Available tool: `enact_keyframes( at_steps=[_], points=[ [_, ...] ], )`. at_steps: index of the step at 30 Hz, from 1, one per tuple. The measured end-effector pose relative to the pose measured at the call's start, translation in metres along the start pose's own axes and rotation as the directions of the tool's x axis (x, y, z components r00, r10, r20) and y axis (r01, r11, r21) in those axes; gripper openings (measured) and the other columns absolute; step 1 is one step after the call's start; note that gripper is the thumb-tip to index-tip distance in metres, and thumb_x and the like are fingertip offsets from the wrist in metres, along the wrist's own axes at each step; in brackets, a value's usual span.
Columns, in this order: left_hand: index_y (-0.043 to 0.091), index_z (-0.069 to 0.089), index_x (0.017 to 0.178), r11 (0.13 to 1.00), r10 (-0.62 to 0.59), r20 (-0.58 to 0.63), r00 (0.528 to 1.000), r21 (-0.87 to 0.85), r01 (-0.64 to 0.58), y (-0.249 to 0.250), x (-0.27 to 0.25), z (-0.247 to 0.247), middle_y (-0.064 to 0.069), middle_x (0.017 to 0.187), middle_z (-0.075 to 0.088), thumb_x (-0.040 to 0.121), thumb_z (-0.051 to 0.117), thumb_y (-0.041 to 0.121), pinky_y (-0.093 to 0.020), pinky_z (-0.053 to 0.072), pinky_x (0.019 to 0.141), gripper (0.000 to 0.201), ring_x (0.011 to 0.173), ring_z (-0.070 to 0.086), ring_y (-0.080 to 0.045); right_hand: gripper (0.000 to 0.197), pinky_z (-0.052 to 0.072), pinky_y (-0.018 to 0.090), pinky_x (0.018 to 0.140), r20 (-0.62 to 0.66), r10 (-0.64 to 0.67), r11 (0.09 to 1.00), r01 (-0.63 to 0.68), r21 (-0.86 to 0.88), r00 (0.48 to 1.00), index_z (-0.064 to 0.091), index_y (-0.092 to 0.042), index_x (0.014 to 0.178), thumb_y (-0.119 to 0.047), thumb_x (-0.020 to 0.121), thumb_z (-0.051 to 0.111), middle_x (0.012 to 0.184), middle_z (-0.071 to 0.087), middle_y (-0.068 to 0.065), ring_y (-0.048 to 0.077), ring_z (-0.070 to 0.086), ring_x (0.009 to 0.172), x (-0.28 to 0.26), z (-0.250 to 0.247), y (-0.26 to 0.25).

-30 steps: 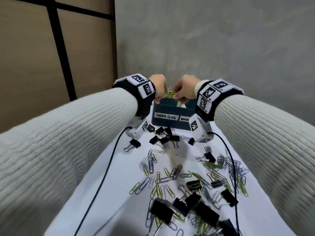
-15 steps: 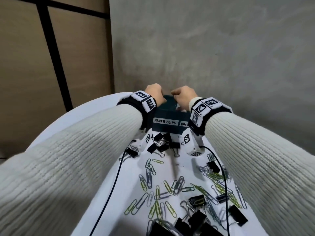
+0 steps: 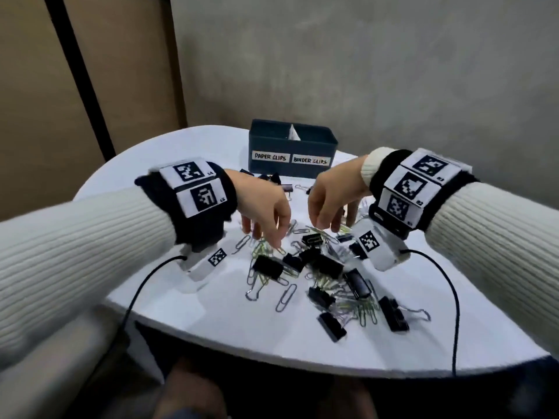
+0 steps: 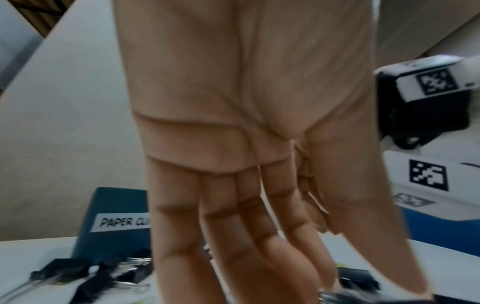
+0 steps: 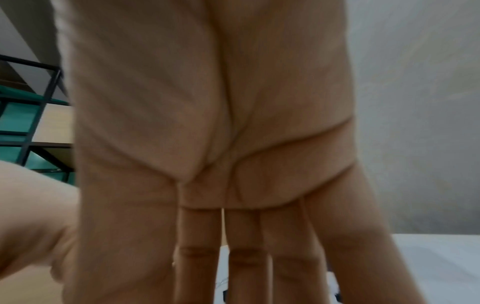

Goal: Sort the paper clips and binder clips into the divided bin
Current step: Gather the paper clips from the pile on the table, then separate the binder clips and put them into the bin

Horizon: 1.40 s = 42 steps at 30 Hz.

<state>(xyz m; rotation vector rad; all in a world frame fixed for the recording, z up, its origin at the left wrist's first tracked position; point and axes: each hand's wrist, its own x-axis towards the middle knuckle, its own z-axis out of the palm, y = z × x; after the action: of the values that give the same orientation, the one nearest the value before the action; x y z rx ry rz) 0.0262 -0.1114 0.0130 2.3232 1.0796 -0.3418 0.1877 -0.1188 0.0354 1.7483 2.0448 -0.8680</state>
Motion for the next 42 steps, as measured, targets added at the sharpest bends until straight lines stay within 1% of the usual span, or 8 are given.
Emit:
enact_keyframes(
  at_steps=[5,11,16,20,25,32,37,42],
  points=[
    [0.018,0.056,0.081,0.993,0.093,-0.081,0.992,0.085,-0.086,0.047,-0.014,0.048,0.006,0.070,0.059,0.072,0.075,0.046,-0.021,0.045,0.056,0.036,0.056,0.052,-0.005,0.013,0.051,0.016,0.048,0.086,0.107,0.990,-0.098,-0.101,0.991,0.059,-0.014,0.077,-0.008,0.083,0.068,0.072,0.066,0.000,0.015,0.066,0.068,-0.032,0.045,0.010],
    [0.024,0.044,0.113,0.915,0.095,-0.056,0.994,0.398,-0.065,0.071,-0.008,0.082,-0.003,0.121,0.038,0.063,0.067,0.070,-0.043,0.045,0.096,0.071,0.115,0.042,-0.022,0.041,0.049,0.011,0.049,0.049,0.286,0.871,-0.238,-0.429,0.957,0.065,-0.008,0.103,-0.039,0.078,0.072,0.101,0.067,0.004,0.009,0.057,0.066,-0.052,0.081,0.030],
    [0.014,0.054,0.113,0.924,0.079,-0.040,0.996,0.378,-0.059,0.072,-0.002,0.081,-0.005,0.118,0.051,0.078,0.066,0.054,-0.024,0.039,0.055,0.054,0.091,0.049,-0.018,0.054,0.045,0.011,0.038,0.085,0.333,0.877,-0.276,-0.393,0.939,0.060,0.001,0.117,-0.036,0.079,0.072,0.094,0.063,0.004,0.009,0.054,0.058,-0.047,0.098,0.036],
    [0.015,0.053,0.110,0.953,0.051,-0.107,0.993,0.304,-0.016,0.057,0.003,0.074,-0.006,0.117,0.056,0.083,0.067,0.038,-0.029,0.048,0.066,0.038,0.090,0.050,-0.019,0.047,0.039,0.008,0.032,-0.051,0.201,0.929,-0.207,-0.307,0.978,0.060,0.003,0.118,-0.020,0.079,0.074,0.075,0.060,0.004,0.014,0.053,0.057,-0.040,0.091,0.031],
    [0.018,0.050,0.118,0.958,-0.062,-0.247,0.967,0.259,0.127,0.031,-0.009,0.047,-0.001,0.116,0.052,0.077,0.073,0.040,-0.038,0.051,0.089,0.052,0.102,0.054,-0.022,0.048,0.042,0.009,0.035,-0.252,0.138,0.953,-0.197,-0.229,0.958,0.059,-0.003,0.119,-0.025,0.079,0.073,0.107,0.069,0.010,0.018,0.059,0.076,-0.033,0.072,0.031],
    [0.020,0.047,0.106,0.952,-0.272,0.050,0.961,0.162,0.261,0.005,-0.020,0.042,-0.010,0.094,0.064,0.070,0.082,0.027,-0.028,0.055,0.055,0.051,0.078,0.061,-0.020,0.051,0.050,0.015,0.041,-0.118,0.189,0.974,-0.201,-0.102,0.975,0.051,0.000,0.125,-0.019,0.082,0.071,0.073,0.060,0.001,0.019,0.063,0.072,-0.030,0.066,0.029],
    [0.011,0.046,0.097,0.981,-0.182,0.006,0.983,0.068,0.182,0.008,-0.007,0.052,-0.009,0.070,0.063,0.083,0.070,0.011,-0.030,0.054,0.053,0.028,0.058,0.060,-0.023,0.046,0.059,0.038,0.075,-0.164,0.147,0.986,-0.158,-0.059,0.975,0.052,-0.004,0.124,-0.010,0.082,0.071,0.108,0.069,0.019,0.034,0.070,0.093,-0.017,0.070,0.023],
    [0.019,0.051,0.094,0.952,-0.229,-0.102,0.968,0.181,0.245,0.010,-0.009,0.042,-0.007,0.076,0.059,0.077,0.071,0.019,-0.025,0.049,0.049,0.026,0.063,0.058,-0.025,0.051,0.057,0.026,0.050,-0.162,0.147,0.989,-0.147,0.016,0.976,0.045,-0.002,0.128,0.004,0.082,0.065,0.106,0.064,0.019,0.026,0.065,0.073,-0.018,0.062,0.032]
  ],
)
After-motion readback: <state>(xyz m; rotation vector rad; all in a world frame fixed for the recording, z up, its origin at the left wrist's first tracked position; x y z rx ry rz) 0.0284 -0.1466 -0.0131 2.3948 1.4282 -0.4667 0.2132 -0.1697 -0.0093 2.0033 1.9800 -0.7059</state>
